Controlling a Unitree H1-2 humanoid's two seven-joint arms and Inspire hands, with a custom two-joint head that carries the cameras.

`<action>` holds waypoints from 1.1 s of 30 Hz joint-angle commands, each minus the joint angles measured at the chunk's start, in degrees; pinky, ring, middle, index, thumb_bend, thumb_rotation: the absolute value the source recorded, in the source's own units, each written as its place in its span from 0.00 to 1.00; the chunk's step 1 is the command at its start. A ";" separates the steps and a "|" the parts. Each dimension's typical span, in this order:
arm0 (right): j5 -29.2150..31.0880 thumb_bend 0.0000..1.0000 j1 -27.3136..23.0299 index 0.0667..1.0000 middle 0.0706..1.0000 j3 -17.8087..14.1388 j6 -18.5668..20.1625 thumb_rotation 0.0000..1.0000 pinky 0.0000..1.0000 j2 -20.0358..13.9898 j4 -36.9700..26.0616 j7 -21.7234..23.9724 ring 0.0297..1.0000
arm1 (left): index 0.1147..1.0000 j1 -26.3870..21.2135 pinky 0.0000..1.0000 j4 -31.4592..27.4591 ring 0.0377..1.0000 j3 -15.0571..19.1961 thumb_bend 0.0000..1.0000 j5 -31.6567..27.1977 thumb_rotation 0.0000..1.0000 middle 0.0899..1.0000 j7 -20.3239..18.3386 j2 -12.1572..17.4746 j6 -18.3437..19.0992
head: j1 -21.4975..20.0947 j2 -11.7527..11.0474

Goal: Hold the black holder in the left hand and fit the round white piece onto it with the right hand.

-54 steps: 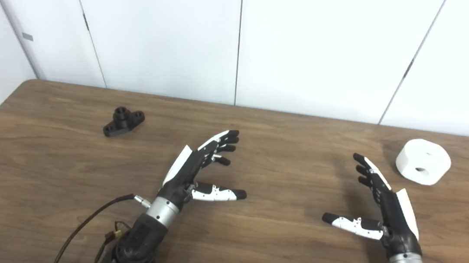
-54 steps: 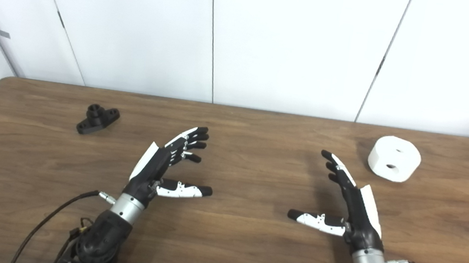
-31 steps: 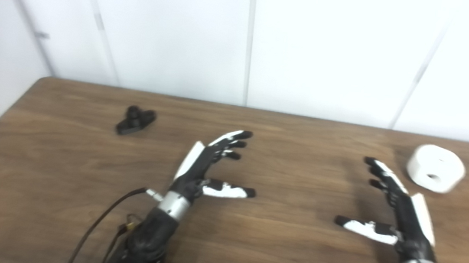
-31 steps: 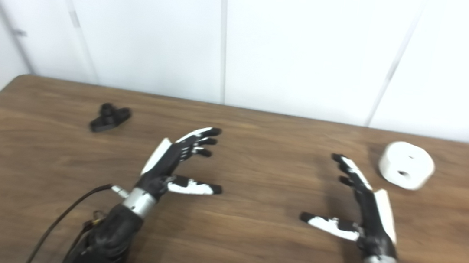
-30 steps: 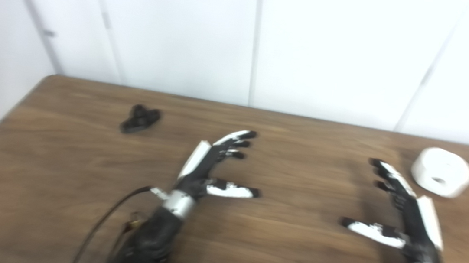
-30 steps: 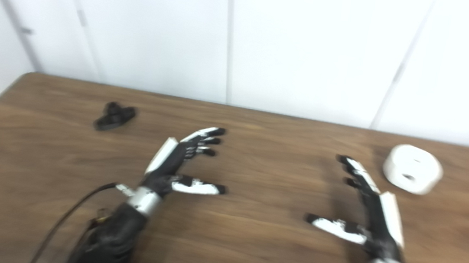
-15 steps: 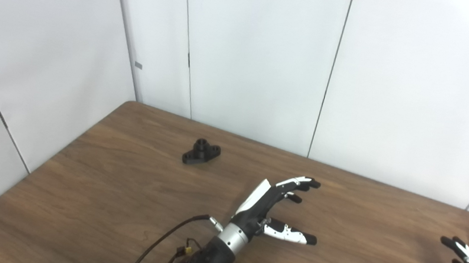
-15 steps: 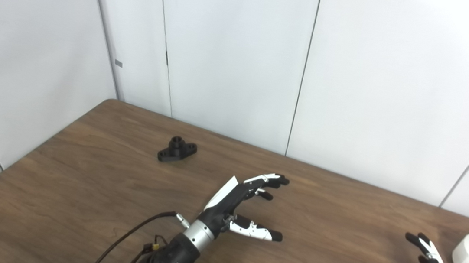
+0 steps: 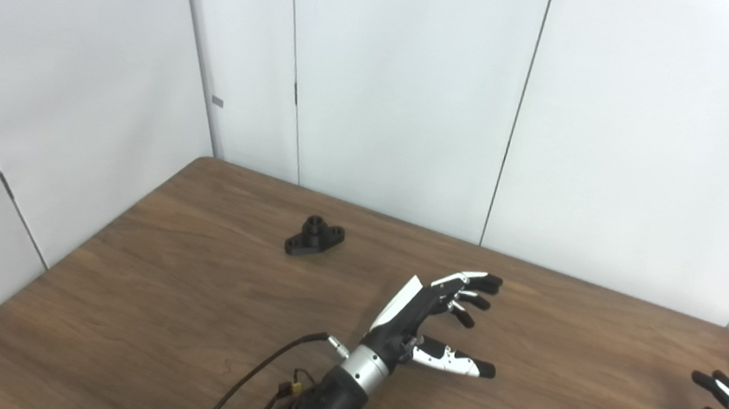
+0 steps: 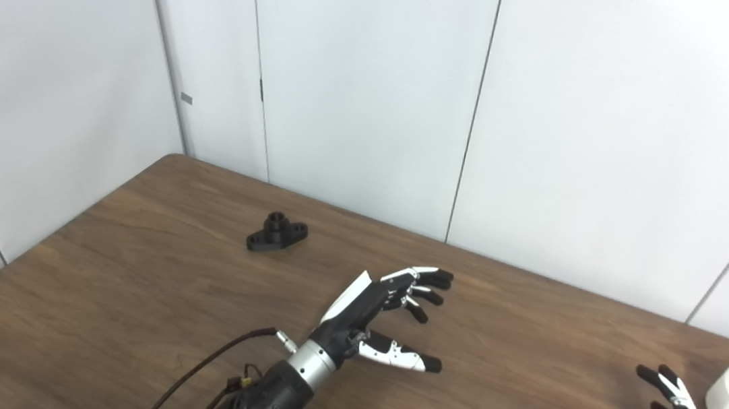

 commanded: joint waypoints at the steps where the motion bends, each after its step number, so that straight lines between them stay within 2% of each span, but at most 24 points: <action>1: -0.21 0.78 0.19 0.79 0.93 -1.07 -0.57 0.20 0.80 -1.95 -0.47 -0.08 0.92 | 0.74 2.25 0.56 -0.82 0.65 -0.25 0.79 -1.38 0.00 0.72 -0.74 -0.36 1.57 | -0.08 0.02; 4: 0.32 0.78 0.24 0.78 0.93 -1.20 -0.41 0.19 0.77 -1.99 -0.71 0.28 0.91 | 0.70 0.92 0.54 -3.13 0.62 0.34 0.77 -0.39 0.00 0.69 -1.08 1.59 3.26 | 0.20 0.19; 10: 0.28 0.78 0.16 0.77 0.92 -1.46 -0.35 0.18 0.74 -2.28 -0.53 0.55 0.89 | 0.68 -1.61 0.53 -5.38 0.64 1.84 0.79 1.66 0.00 0.69 -1.94 6.71 6.18 | 0.53 0.36; 13: 0.25 0.78 0.10 0.77 0.92 -1.41 -0.31 0.17 0.73 -2.58 -0.39 0.63 0.89 | 0.69 -1.91 0.58 -7.37 0.69 2.10 0.80 4.21 0.00 0.72 -1.31 8.84 8.35 | 0.86 0.49; 18: 0.61 0.78 0.17 0.77 0.92 -1.30 -0.44 0.16 0.73 -2.87 -0.10 0.77 0.90 | 0.66 -2.35 0.63 -8.26 0.73 2.49 0.83 9.14 0.00 0.75 0.87 11.92 8.72 | 1.04 0.59; 23: 0.64 0.78 0.25 0.77 0.92 -1.33 -0.46 0.16 0.73 -2.97 -0.14 0.84 0.90 | 0.66 -2.27 0.69 -10.34 0.79 3.64 0.83 12.66 0.03 0.78 2.59 13.42 10.99 | 1.29 0.74; 28: 0.70 0.78 0.19 0.76 0.92 -1.45 -0.42 0.17 0.72 -3.00 0.03 0.83 0.89 | 0.65 -2.50 0.71 -11.18 0.82 6.00 0.81 16.31 0.05 0.83 7.13 14.00 11.58 | 1.50 0.86; 33: 1.00 0.77 0.19 0.77 0.92 -1.56 -0.14 0.16 0.72 -3.07 -0.07 1.08 0.89 | 0.70 -3.42 0.78 -12.41 0.91 8.62 0.79 19.21 0.06 0.89 11.23 14.91 12.98 | 1.50 0.86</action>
